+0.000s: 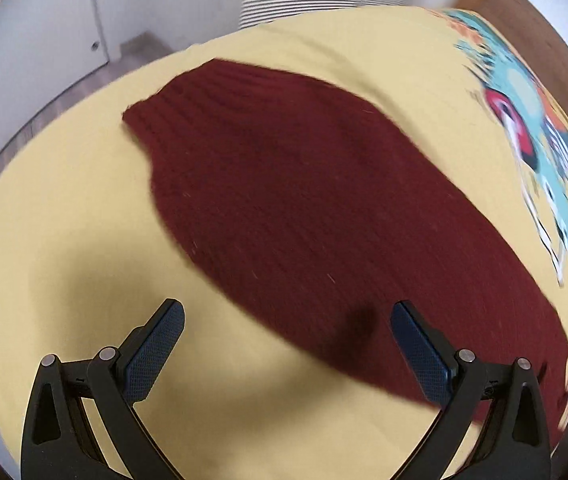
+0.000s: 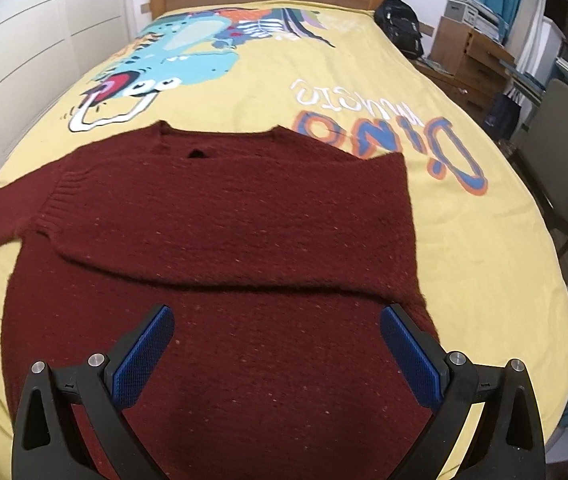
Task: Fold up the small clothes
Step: 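Reach the left gripper to the other sleeve and close on it, then fold the sleeve across the sweater body with the left gripper and release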
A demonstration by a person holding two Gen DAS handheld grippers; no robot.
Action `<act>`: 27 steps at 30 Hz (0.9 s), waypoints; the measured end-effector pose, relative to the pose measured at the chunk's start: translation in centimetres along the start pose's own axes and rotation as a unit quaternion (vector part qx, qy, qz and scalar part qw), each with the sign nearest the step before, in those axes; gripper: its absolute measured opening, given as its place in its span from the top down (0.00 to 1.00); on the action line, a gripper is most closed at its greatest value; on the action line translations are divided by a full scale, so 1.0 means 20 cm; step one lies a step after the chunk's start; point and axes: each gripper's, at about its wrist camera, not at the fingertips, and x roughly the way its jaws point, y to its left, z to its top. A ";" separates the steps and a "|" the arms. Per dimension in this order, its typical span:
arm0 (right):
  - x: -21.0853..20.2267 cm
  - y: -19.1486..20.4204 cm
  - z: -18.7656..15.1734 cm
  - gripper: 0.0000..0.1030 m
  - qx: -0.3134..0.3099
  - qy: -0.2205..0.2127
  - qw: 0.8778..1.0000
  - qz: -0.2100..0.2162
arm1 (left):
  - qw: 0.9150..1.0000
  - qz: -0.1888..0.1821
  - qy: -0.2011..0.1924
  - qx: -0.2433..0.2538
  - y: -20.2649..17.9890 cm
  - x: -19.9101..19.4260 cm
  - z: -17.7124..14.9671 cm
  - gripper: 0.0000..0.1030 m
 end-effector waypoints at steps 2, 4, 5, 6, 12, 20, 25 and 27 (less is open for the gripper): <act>0.01 -0.01 0.00 0.00 0.000 0.003 1.000 -0.005 | 1.000 -0.006 0.006 -0.009 0.02 0.04 0.03 0.03; 0.02 -0.03 -0.01 0.00 0.001 0.005 1.000 -0.009 | 1.000 -0.003 0.004 -0.006 0.00 0.07 0.06 0.10; 0.02 -0.03 -0.01 0.00 0.002 0.005 1.000 -0.010 | 1.000 -0.001 0.001 0.001 0.02 0.06 0.05 0.24; 0.03 -0.04 0.00 0.00 0.004 0.006 1.000 -0.011 | 1.000 0.003 -0.001 0.008 0.01 0.06 0.06 0.38; 0.03 -0.07 0.02 0.00 0.009 0.004 1.000 -0.015 | 0.997 0.010 -0.020 0.075 -0.09 0.01 0.07 0.90; 0.00 -0.11 0.06 0.00 0.012 -0.011 1.000 -0.016 | 0.978 0.000 -0.073 0.195 -0.42 -0.31 -0.09 0.91; -0.03 -0.17 0.10 0.00 0.033 -0.022 0.999 -0.003 | 0.960 -0.044 -0.080 0.264 -0.71 -0.47 -0.29 0.91; -0.04 -0.20 0.11 0.00 0.051 -0.023 0.998 0.001 | 0.951 -0.058 -0.077 0.295 -0.84 -0.51 -0.40 0.91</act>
